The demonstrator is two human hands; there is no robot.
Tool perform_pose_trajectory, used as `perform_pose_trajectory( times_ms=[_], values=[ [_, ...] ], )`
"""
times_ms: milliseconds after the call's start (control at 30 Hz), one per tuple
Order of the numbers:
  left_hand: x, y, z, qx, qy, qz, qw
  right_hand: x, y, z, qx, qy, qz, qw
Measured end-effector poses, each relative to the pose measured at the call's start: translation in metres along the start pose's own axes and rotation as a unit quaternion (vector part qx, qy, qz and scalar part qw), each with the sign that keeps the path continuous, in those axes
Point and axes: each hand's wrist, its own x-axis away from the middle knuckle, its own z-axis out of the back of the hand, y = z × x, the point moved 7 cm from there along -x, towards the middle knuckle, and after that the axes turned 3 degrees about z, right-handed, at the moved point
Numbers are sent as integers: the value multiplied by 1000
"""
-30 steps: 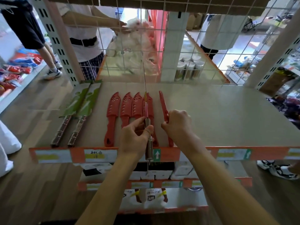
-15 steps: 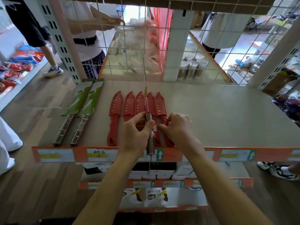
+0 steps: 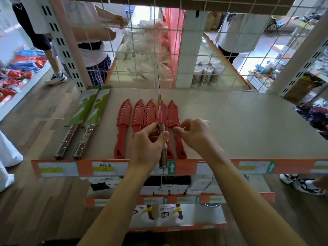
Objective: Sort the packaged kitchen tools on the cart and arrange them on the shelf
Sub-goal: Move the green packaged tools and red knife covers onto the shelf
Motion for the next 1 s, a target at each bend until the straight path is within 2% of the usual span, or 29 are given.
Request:
perform_pose_trajectory(
  times_ms=[100,267,367,500,600,800,1000],
  values=[
    [-1,7,-3,-38,13,-34,999,-3,-3,3,-130,-7,-7,991],
    [-2,24,-17,-102,8,-102,989,-8,-2,9,-235,-28,-36,971],
    [-2,30,-30,-132,6,-126,983,-12,0,12,-280,-13,-45,959],
    [2,38,-46,-159,-6,-151,976,-16,9,21,-285,42,-43,957],
    [3,42,-54,-169,-11,-163,972,-14,18,28,-281,55,-49,957],
    [3,51,-68,-131,-72,-191,970,-15,37,37,-309,44,-81,947],
    [-7,52,-74,-194,-72,-206,956,-24,66,53,-324,22,-114,939]
  ],
)
